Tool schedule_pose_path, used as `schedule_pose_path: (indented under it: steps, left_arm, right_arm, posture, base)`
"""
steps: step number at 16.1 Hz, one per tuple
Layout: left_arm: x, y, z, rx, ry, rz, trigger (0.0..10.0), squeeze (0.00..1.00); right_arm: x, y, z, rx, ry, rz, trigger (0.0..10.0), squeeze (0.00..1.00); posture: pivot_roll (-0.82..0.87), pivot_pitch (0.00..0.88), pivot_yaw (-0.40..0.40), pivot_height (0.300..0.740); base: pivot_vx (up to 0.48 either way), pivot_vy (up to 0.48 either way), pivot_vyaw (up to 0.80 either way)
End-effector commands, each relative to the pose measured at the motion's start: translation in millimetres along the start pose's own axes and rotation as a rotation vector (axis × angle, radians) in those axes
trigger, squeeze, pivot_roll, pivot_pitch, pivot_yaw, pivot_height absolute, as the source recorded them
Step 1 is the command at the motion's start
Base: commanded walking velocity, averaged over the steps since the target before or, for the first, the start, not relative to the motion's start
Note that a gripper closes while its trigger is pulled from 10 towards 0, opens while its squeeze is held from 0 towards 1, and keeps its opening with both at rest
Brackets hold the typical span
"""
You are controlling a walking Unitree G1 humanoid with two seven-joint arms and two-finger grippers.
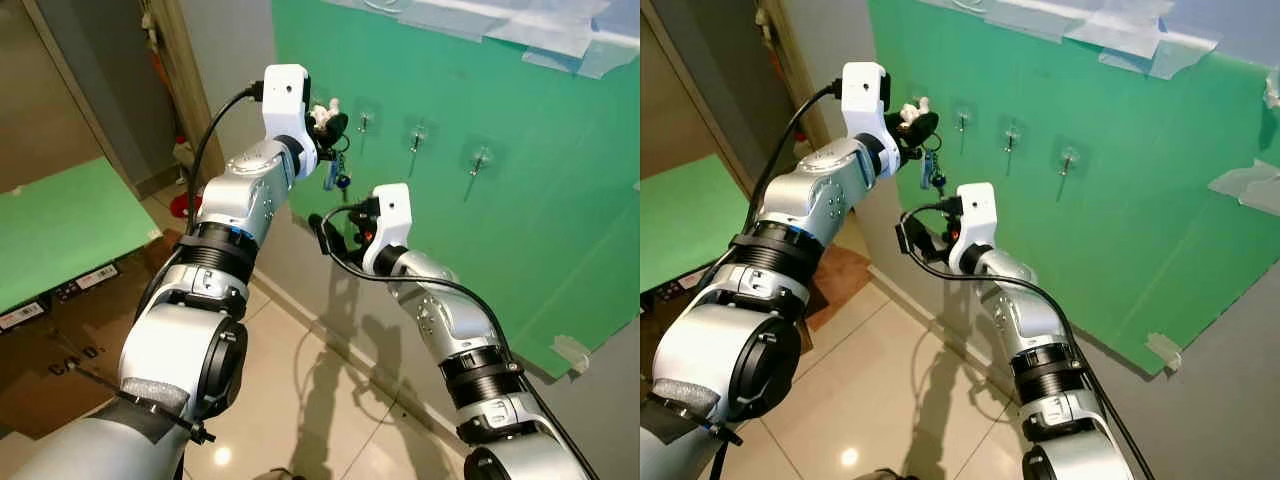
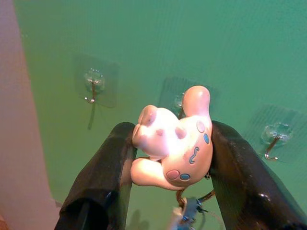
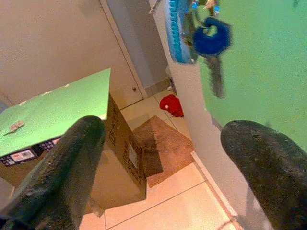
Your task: Hang keys on a hook
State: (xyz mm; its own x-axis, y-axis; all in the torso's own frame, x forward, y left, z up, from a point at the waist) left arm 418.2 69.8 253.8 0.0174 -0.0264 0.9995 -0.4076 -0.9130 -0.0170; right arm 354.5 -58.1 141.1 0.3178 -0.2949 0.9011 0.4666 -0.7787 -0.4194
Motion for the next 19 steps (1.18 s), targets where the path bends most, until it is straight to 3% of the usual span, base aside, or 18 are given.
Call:
schedule_pose_path:
  steps: [1, 19]
  left_arm:
    - [9.7, 2.0, 0.3, 0.003, 0.020, 0.022, 0.0, 0.00]
    - [3.3, 6.9, -1.7, 0.007, -0.021, 0.039, 0.0, 0.00]
  right_arm:
    - [5.0, -3.8, 3.6, 0.006, 0.010, -0.030, 10.0, 1.00]
    - [23.9, 15.8, 12.4, -0.137, 0.116, -0.190, 10.0, 1.00]
  posture:
    - [-0.07, 0.000, 0.057, 0.740]
    - [-0.06, 0.000, 0.035, 0.740]
  base:
    - [0.000, 0.000, 0.00]
    - [0.000, 0.000, 0.00]
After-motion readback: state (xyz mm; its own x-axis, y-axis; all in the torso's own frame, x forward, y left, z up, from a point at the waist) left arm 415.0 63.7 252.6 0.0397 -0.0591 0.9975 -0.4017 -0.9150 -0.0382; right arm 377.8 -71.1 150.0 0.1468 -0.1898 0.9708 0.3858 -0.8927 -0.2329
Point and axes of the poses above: a point about 5 cm out from each wrist's last joint towards the gripper, its own z axis pointing out of the wrist towards the gripper, its own x axis along the axis of the wrist's last joint, y = z × x, the point moved 1 cm from there along z, pointing out of the wrist towards the gripper, and after that the axes turned 10 degrees about z, right-handed, at the moved point
